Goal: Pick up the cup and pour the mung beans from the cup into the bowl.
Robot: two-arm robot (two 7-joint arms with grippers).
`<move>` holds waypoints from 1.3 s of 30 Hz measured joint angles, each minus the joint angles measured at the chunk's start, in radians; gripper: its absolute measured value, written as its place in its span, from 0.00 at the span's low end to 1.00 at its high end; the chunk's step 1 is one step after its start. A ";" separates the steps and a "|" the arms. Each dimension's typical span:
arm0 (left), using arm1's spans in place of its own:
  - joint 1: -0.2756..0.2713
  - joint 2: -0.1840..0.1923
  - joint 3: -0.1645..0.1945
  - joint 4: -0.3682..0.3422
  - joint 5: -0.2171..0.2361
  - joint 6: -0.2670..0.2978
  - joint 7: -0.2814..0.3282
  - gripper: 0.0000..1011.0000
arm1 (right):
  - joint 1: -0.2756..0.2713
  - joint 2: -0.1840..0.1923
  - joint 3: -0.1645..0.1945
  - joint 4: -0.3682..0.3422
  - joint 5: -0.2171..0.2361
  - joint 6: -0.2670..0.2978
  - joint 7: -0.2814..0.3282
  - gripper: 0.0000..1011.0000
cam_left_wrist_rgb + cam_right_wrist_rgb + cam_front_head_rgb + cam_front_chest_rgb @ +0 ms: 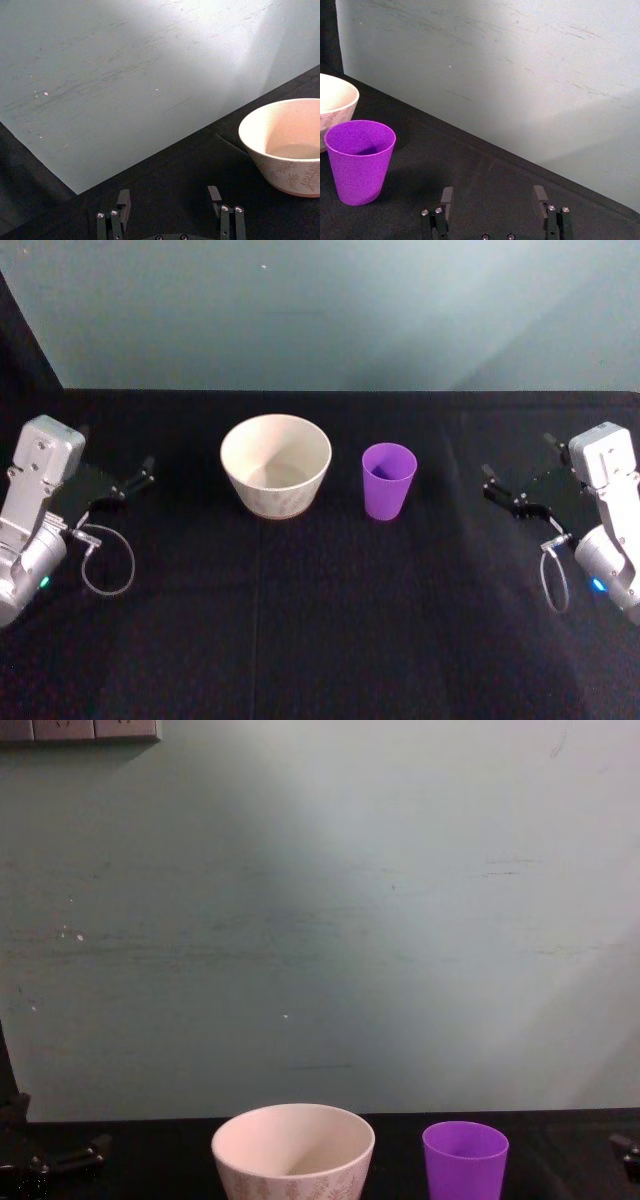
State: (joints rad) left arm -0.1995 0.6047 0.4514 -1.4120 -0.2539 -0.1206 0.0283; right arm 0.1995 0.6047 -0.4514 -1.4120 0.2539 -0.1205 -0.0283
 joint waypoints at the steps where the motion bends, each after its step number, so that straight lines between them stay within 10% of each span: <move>1: 0.000 0.000 0.000 0.000 0.000 0.000 0.000 0.99 | 0.000 0.000 0.000 0.000 0.000 0.000 0.000 0.99; 39: 0.000 0.000 0.000 0.000 0.000 0.000 0.000 0.99 | 0.000 0.000 0.000 0.000 0.000 0.000 0.000 0.99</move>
State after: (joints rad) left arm -0.1995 0.6047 0.4514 -1.4120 -0.2539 -0.1205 0.0283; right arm 0.1996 0.6046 -0.4514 -1.4120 0.2539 -0.1205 -0.0283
